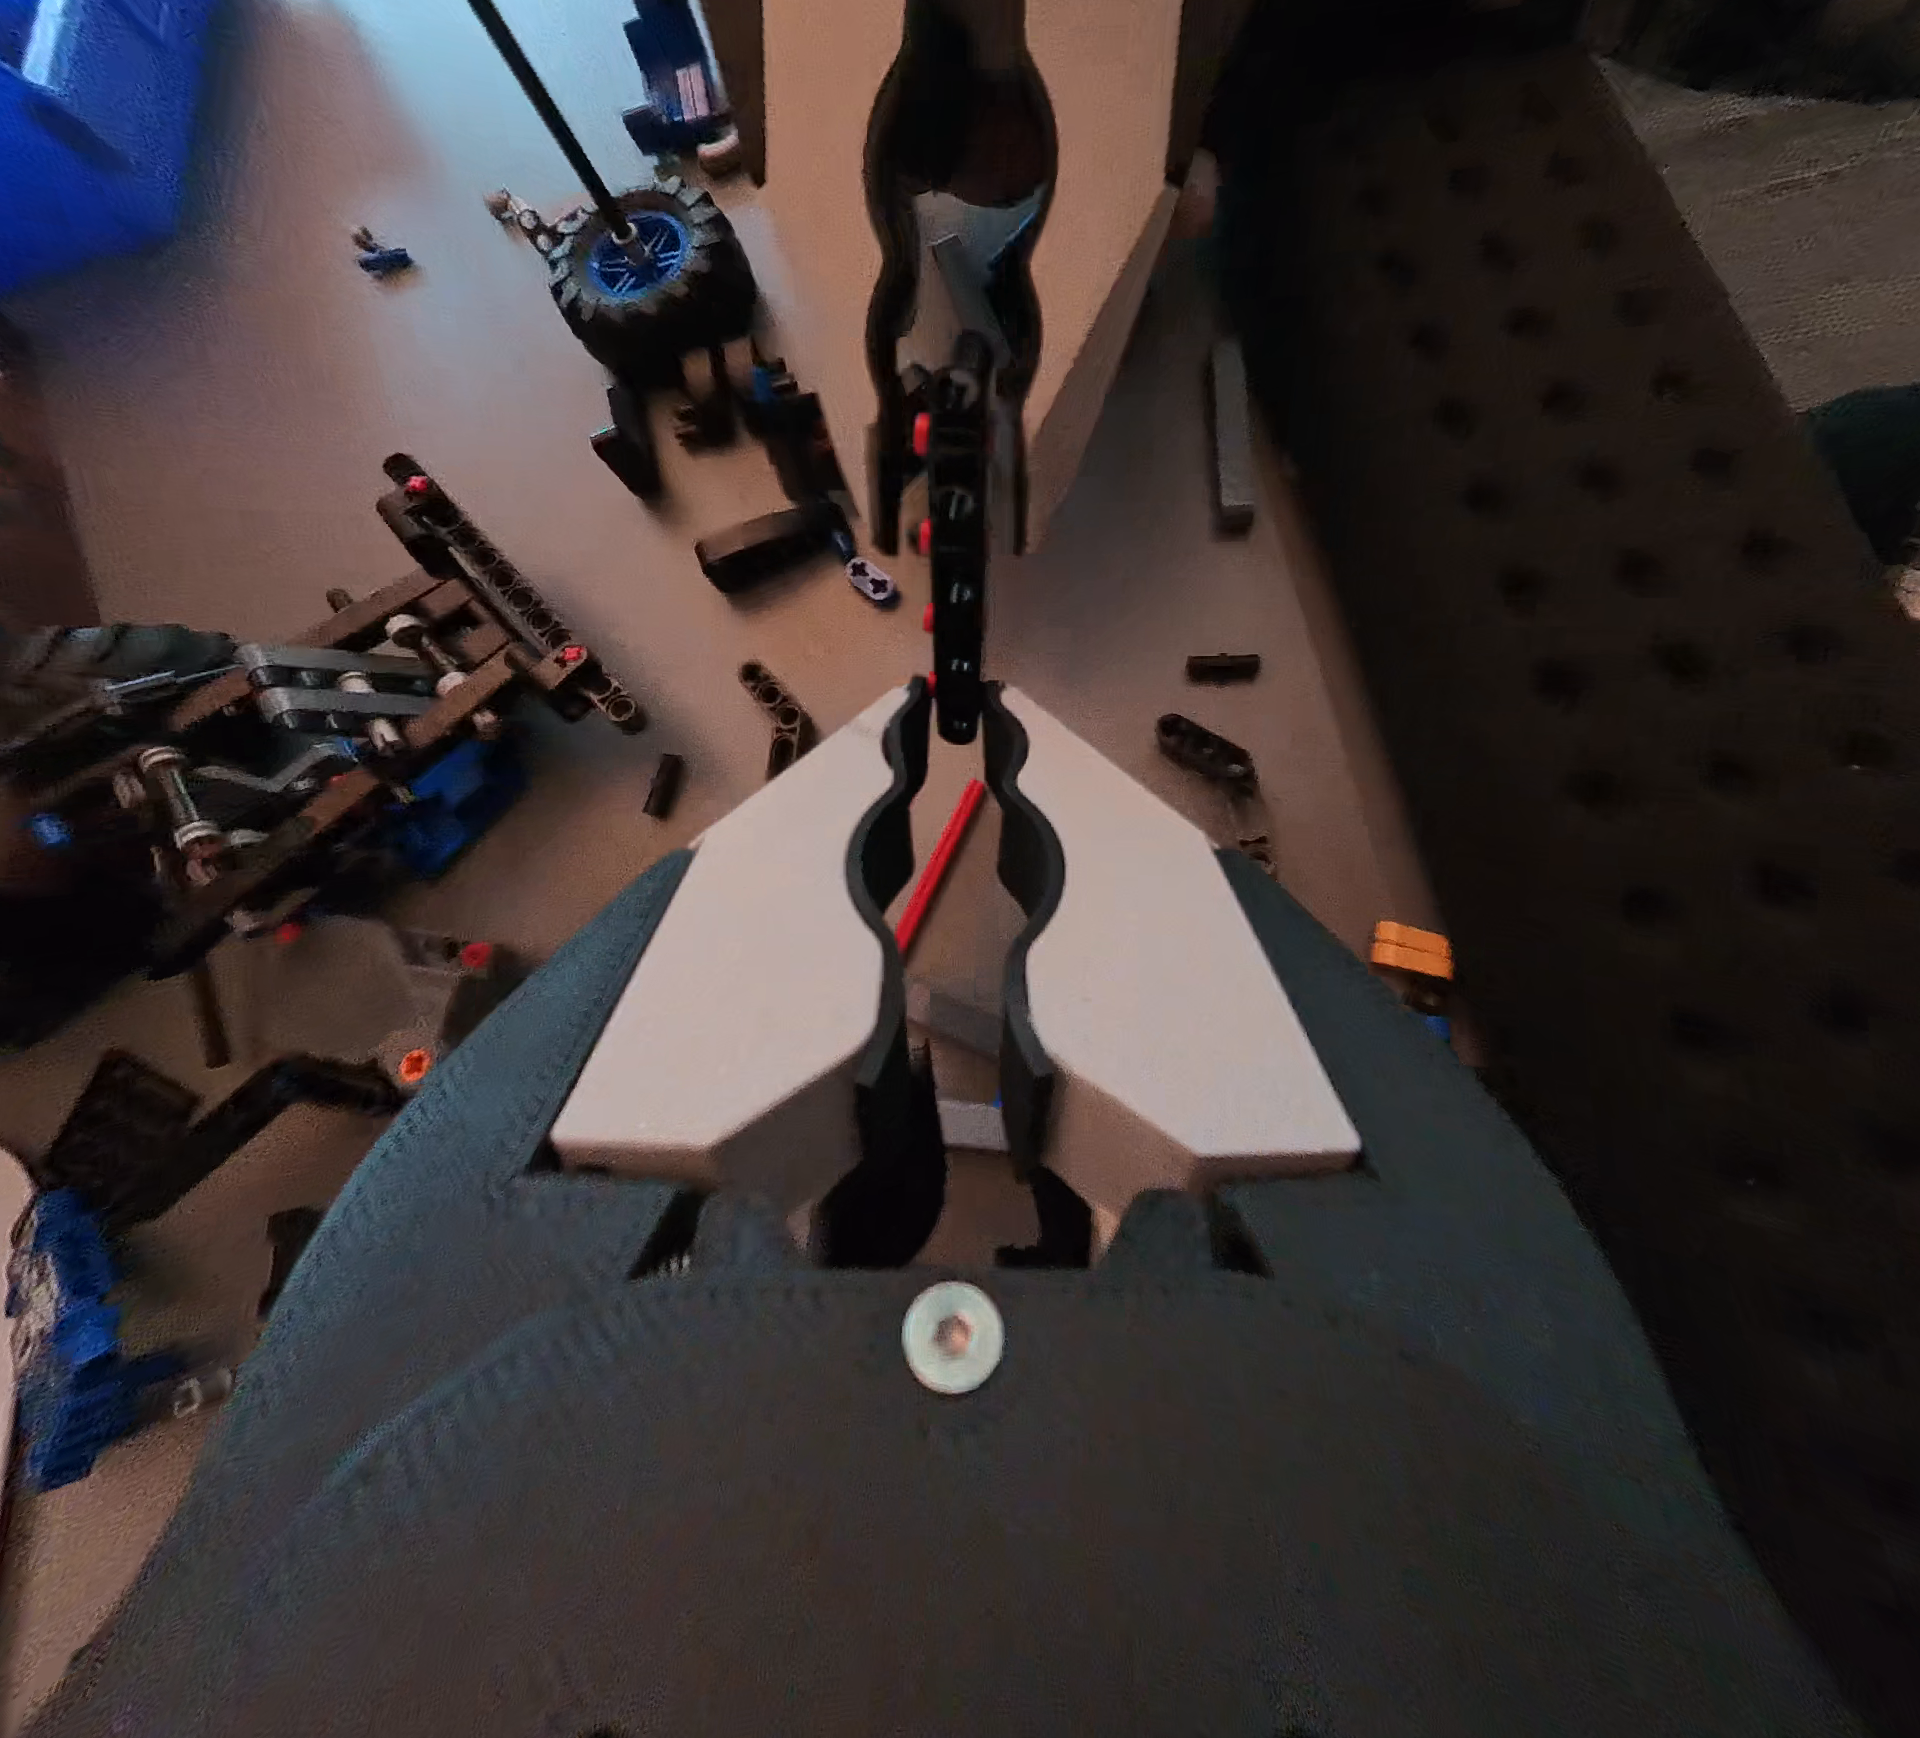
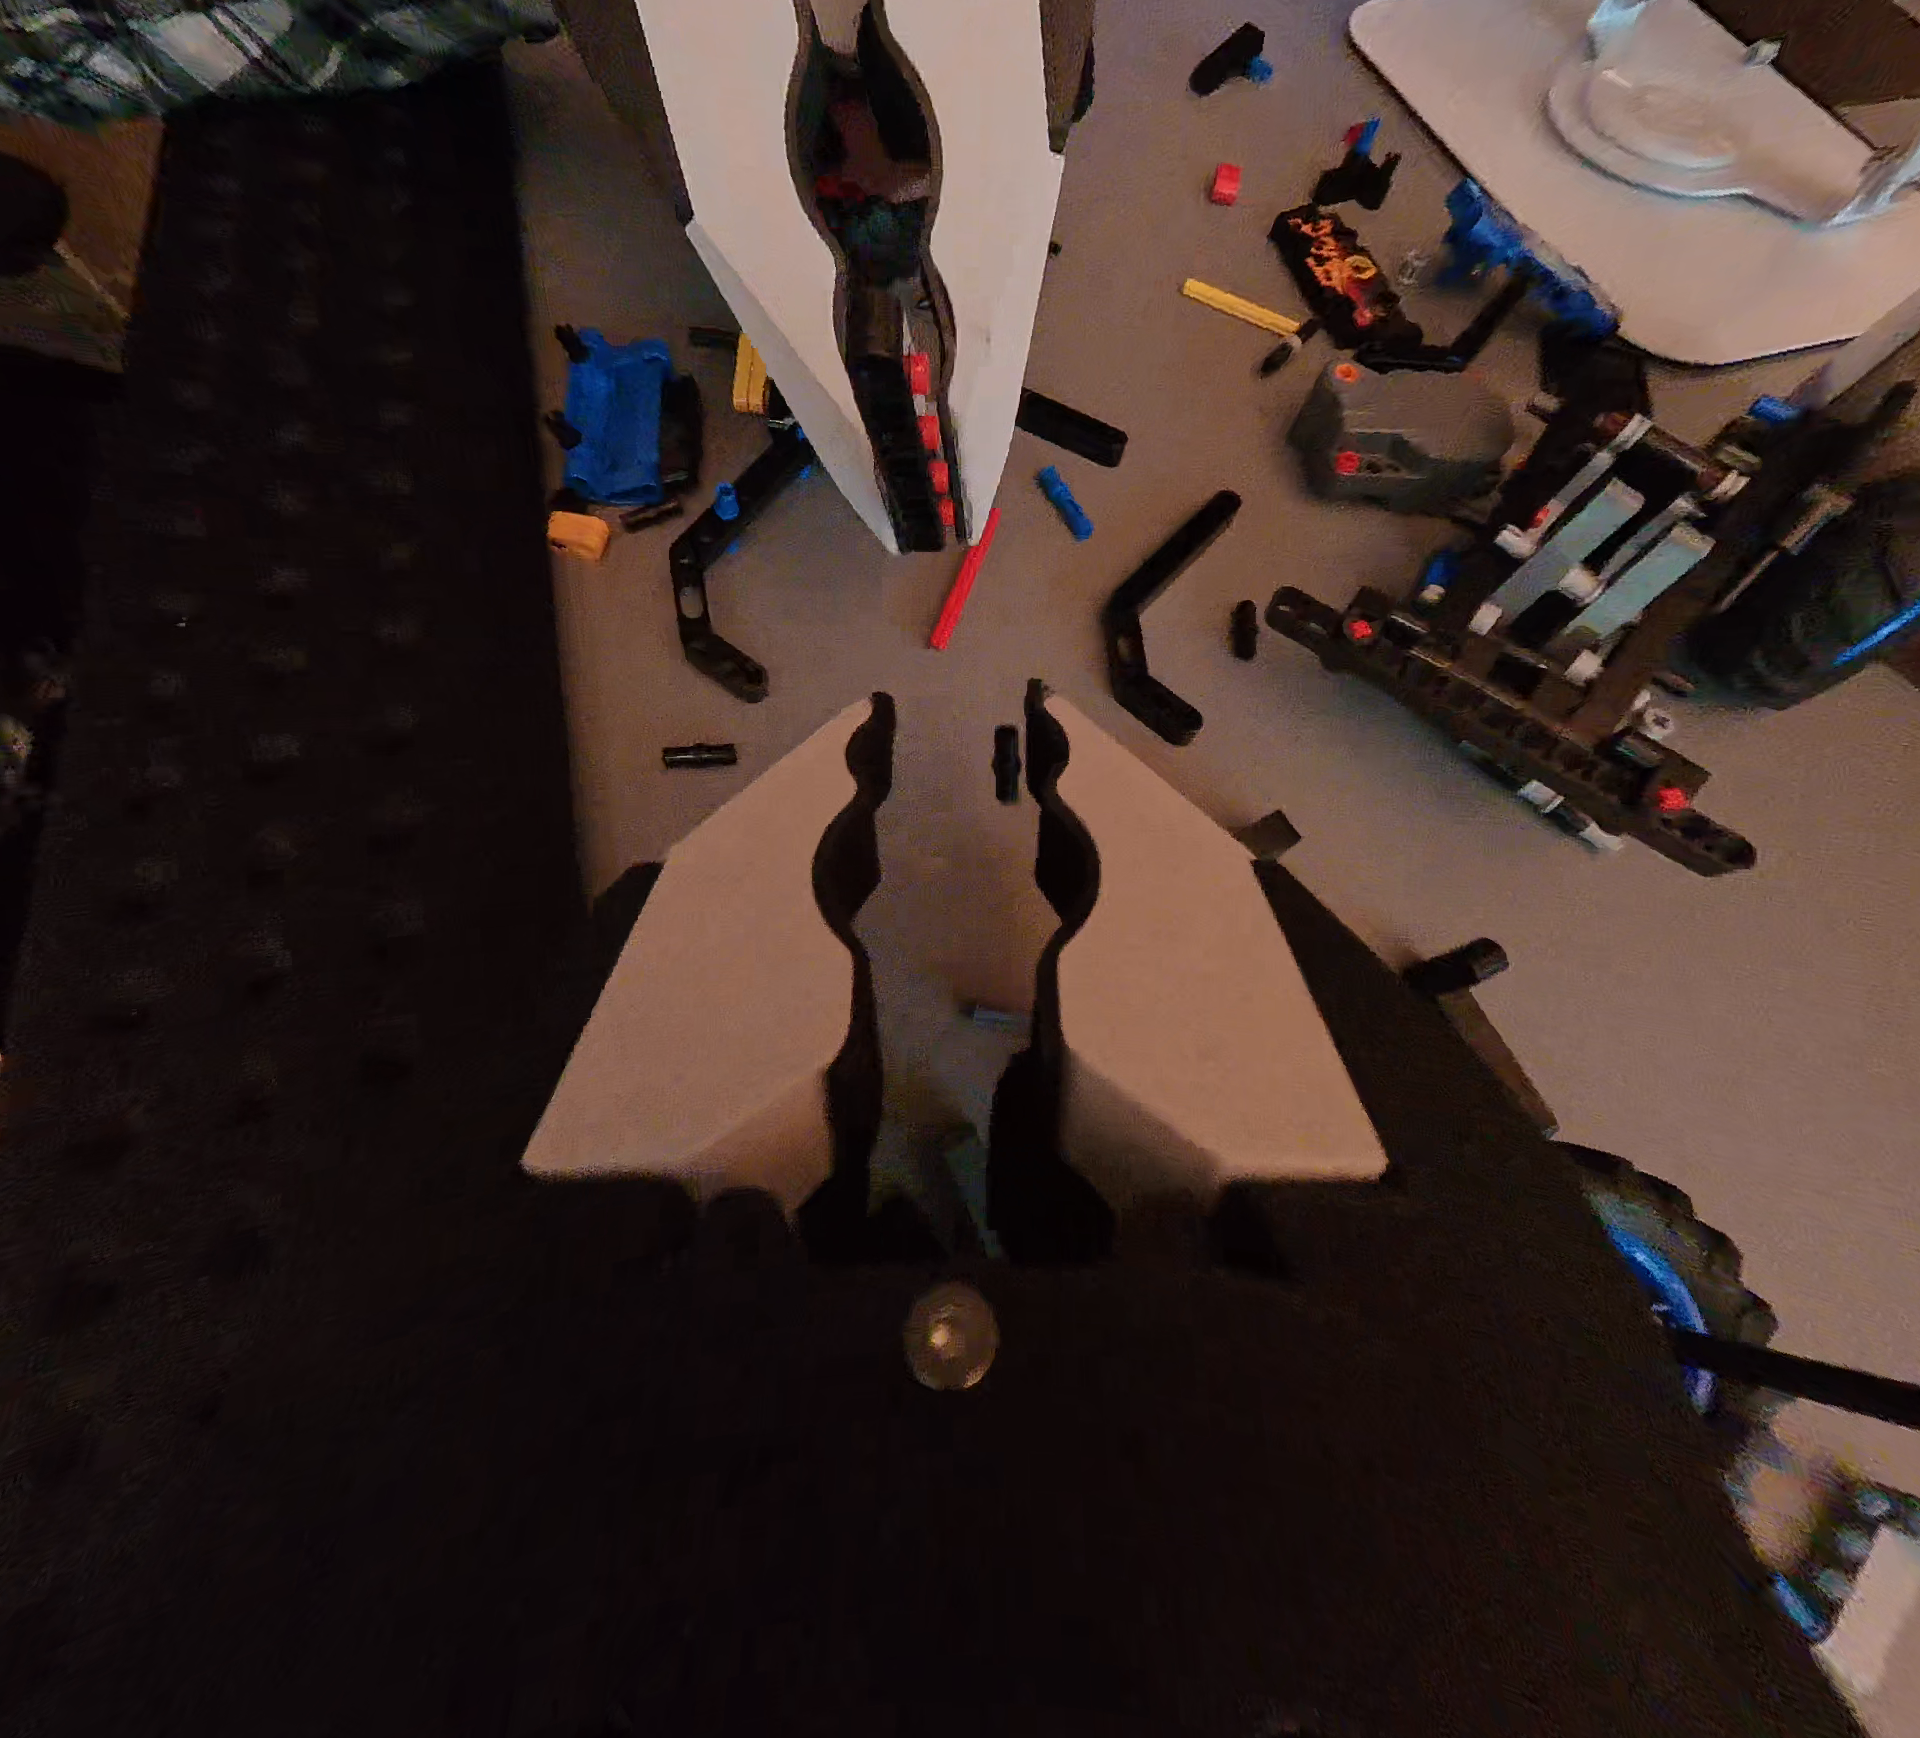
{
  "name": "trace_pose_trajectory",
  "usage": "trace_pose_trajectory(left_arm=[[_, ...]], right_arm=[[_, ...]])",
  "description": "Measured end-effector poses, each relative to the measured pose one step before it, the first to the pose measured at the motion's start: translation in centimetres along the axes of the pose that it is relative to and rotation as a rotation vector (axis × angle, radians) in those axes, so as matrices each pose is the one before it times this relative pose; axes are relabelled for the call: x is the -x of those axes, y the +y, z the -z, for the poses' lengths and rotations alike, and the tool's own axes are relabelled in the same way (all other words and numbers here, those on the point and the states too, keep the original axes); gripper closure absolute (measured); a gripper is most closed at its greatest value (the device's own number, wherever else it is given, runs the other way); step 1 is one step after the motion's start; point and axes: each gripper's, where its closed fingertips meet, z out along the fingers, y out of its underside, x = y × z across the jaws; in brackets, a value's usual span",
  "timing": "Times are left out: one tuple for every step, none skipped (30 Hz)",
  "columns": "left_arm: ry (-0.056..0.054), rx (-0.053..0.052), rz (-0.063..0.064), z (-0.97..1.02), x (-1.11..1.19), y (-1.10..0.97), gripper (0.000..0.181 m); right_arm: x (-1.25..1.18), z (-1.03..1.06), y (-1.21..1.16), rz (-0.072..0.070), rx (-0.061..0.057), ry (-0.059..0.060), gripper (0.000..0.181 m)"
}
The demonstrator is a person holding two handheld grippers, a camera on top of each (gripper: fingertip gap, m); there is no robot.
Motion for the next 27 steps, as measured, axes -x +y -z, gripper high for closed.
trace_pose_trajectory(left_arm=[[-0.015,0.0204,-0.0162,-0.426,0.12,0.287,0.173],[-0.0112,0.047,-0.0212,-0.425,0.046,0.744,0.172],[-0.0011,0.0333,-0.0082,-0.38,-0.048,0.628,0.17],[0.0095,0.0104,0.0108,-0.319,-0.131,0.333,0.167],[0.0095,0.0108,0.0074,-0.269,-0.141,0.269,0.163],[-0.0158,0.0093,-0.0151,-0.157,0.12,0.15,0.16],[-0.014,-0.0006,-0.0101,-0.034,0.114,-0.065,0.157],[-0.0009,-0.0121,0.0073,0.038,0.043,-0.251,0.154],[-0.0069,-0.0174,0.0091,0.121,0.2,-0.272,0.152],[-0.019,-0.0146,0.009,0.177,0.458,-0.185,0.15],[-0.022,-0.0128,0.0143,0.181,0.581,-0.102,0.146],[-0.0252,-0.0122,0.0181,0.183,0.691,-0.039,0.145],[-0.0302,-0.0072,0.0176,0.186,0.795,0.063,0.144],[-0.0309,-0.0031,0.0115,0.174,0.819,0.1,0.143],[-0.0418,-0.0064,0.0113,0.233,1.0,0.011,0.144],[-0.0478,-0.0133,0.0194,0.262,1.128,-0.085,0.145],[-0.0348,-0.0117,0.0276,0.25,0.99,-0.051,0.146],[-0.0386,-0.0107,0.0259,0.232,1.042,-0.006,0.146],[-0.0509,-0.01,0.0184,0.241,1.18,0.026,0.148],[-0.0523,-0.0026,0.0169,0.179,1.188,0.132,0.149],[-0.0446,0.0007,0.0142,0.116,1.08,0.183,0.149],[-0.0431,-0.0008,0.0145,0.097,1.064,0.203,0.15],[-0.036,0.0015,0.0192,0.075,0.985,0.253,0.151],[-0.0294,0.0114,0.0257,0.019,0.931,0.404,0.151],[-0.0202,0.0121,0.0247,-0.008,0.789,0.441,0.15],[-0.0141,0.0066,0.0215,-0.017,0.635,0.383,0.151],[-0.0068,0.0055,0.0204,-0.02,0.464,0.356,0.152]], right_arm=[[-0.063,-0.107,0.216,-0.0031,0.0131,0.0011,0.151],[-0.198,-0.032,0.202,-0.0011,0.0094,0.0099,0.151],[-0.186,0.039,0.055,-0.0005,0.0015,0.0102,0.152],[-0.161,0.107,-0.043,0.0075,-0.0038,0.0117,0.164],[-0.235,0.131,-0.005,0.0131,-0.0018,0.0176,0.17],[-0.312,0.124,-0.042,0.0048,-0.0041,0.0186,0.171],[-0.318,0.152,-0.145,-0.0058,-0.0101,0.0142,0.17],[-0.322,0.208,-0.23,-0.0092,-0.0157,0.0122,0.167],[-0.443,0.275,-0.293,-0.0074,-0.0193,0.0212,0.166],[-0.474,0.29,-0.303,-0.0072,-0.0205,0.0227,0.164],[-0.391,0.226,-0.239,-0.0099,-0.0171,0.0167,0.164],[-0.382,0.15,-0.136,-0.0066,-0.0101,0.0164,0.164],[-0.4,0.113,-0.135,0.0028,-0.0071,0.0227,0.163],[-0.389,0.088,-0.183,0.0055,-0.0095,0.0243,0.162],[-0.457,0.077,-0.23,0.0045,-0.0103,0.0289,0.161],[-0.697,0.1,-0.309,0.0086,-0.0112,0.0456,0.16],[-0.669,0.077,-0.4,0.0146,-0.0102,0.047,0.16],[-0.597,-0.038,-0.421,0.0117,-0.0061,0.0417,0.16],[-0.688,-0.145,-0.346,0.0045,0.0076,0.0438,0.16],[-0.528,-0.34,-0.328,0.014,0.0256,0.0356,0.158],[-0.346,-0.463,-0.434,0.0239,0.0303,0.026,0.155],[-0.209,-0.588,-0.597,0.0148,0.0242,0.0159,0.153],[-0.126,-0.77,-0.61,0.0011,0.0235,0.002,0.153],[-0.07,-0.947,-0.492,-0.0107,0.0296,-0.0104,0.153],[-0.153,-1.088,-0.335,-0.0161,0.0391,-0.0177,0.153],[-0.496,-1.17,-0.141,-0.0174,0.0424,-0.0074,0.15],[-0.793,-1.164,-0.081,-0.0176,0.0401,0.0046,0.151]])
